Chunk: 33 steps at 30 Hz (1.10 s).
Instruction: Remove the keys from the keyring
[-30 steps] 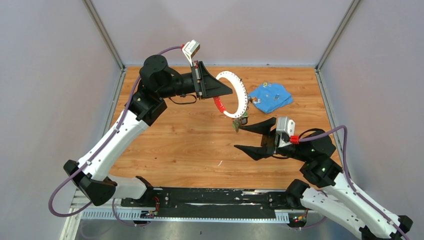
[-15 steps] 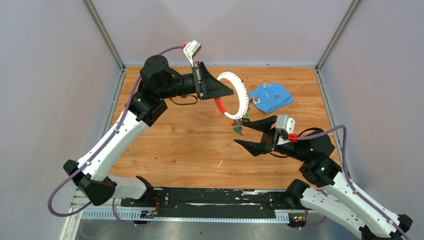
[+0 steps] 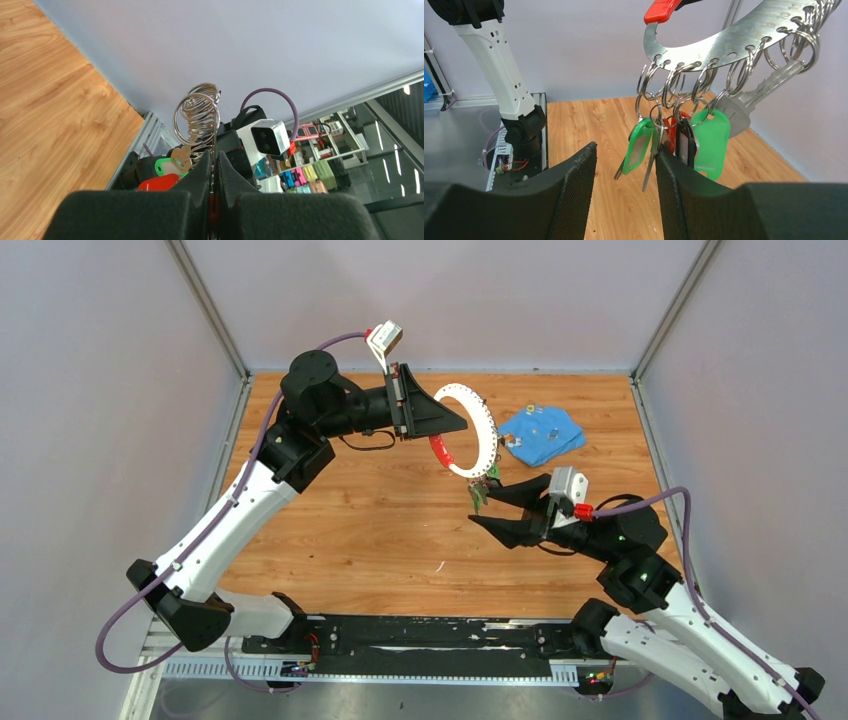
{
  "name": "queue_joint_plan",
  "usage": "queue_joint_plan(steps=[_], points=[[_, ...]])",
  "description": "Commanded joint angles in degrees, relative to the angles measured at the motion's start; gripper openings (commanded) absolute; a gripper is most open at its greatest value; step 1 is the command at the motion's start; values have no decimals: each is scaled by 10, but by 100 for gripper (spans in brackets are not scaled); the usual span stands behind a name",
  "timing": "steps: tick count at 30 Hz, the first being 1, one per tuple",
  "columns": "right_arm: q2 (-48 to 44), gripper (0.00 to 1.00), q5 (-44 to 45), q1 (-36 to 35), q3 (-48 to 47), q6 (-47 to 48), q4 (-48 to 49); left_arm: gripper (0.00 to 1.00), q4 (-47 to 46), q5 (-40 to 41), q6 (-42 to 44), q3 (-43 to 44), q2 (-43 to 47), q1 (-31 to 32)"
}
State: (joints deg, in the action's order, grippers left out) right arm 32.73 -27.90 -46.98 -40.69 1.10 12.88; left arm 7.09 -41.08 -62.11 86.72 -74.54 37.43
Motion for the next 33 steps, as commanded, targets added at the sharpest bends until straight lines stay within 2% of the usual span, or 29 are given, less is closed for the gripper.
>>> queue_joint_plan(steps=[1, 7, 15, 23, 33], points=[[-26, 50, 17, -9, -15, 3, -38, 0, 8, -2, 4, 18, -6, 6], [-61, 50, 35, -8, -20, 13, -89, 0, 10, -1, 6, 21, -8, 6], [-68, 50, 5, -8, -39, 5, -108, 0, 13, 4, 6, 21, -13, 6], [-52, 49, -15, -9, -42, -2, -94, 0, 15, 7, 10, 21, -12, 7], [-19, 49, 16, -10, -26, -7, -34, 0, 18, 9, 11, 16, -6, 7]])
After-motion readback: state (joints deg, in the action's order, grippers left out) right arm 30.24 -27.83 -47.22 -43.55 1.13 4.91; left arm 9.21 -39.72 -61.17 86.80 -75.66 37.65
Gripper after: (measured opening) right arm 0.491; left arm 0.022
